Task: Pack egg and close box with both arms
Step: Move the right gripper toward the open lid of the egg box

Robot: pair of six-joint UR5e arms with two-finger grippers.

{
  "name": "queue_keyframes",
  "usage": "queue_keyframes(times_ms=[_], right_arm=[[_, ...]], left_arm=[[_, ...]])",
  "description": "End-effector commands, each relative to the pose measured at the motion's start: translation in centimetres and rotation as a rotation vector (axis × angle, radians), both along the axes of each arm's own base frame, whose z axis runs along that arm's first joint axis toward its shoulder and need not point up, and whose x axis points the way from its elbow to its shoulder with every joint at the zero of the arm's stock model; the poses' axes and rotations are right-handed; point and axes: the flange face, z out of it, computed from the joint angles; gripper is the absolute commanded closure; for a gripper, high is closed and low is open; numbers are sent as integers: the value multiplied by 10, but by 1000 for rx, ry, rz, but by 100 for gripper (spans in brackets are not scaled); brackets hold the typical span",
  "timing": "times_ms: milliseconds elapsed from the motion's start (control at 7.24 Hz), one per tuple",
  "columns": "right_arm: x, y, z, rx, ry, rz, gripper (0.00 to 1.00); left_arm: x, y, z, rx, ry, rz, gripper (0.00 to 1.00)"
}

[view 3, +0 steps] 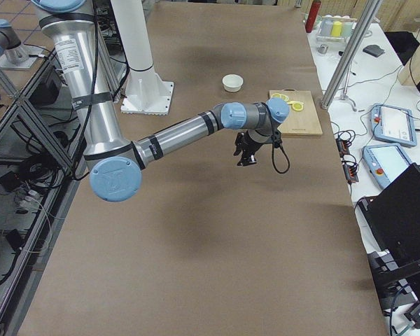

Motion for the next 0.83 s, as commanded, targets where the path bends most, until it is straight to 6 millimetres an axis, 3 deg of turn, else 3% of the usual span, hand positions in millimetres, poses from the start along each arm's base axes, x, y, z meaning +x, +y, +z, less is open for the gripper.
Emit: queue_keyframes(times_ms=[0, 276, 691], right_arm=[[-17, -12, -9, -12, -30, -15, 55], [-30, -19, -5, -38, -35, -25, 57], [-60, -61, -35, -75, -94, -24, 67]], left_arm=[[-44, 14, 33, -14, 146, -67, 2], [-84, 21, 40, -31, 161, -159, 2], [-98, 46, 64, -34, 161, -185, 2]])
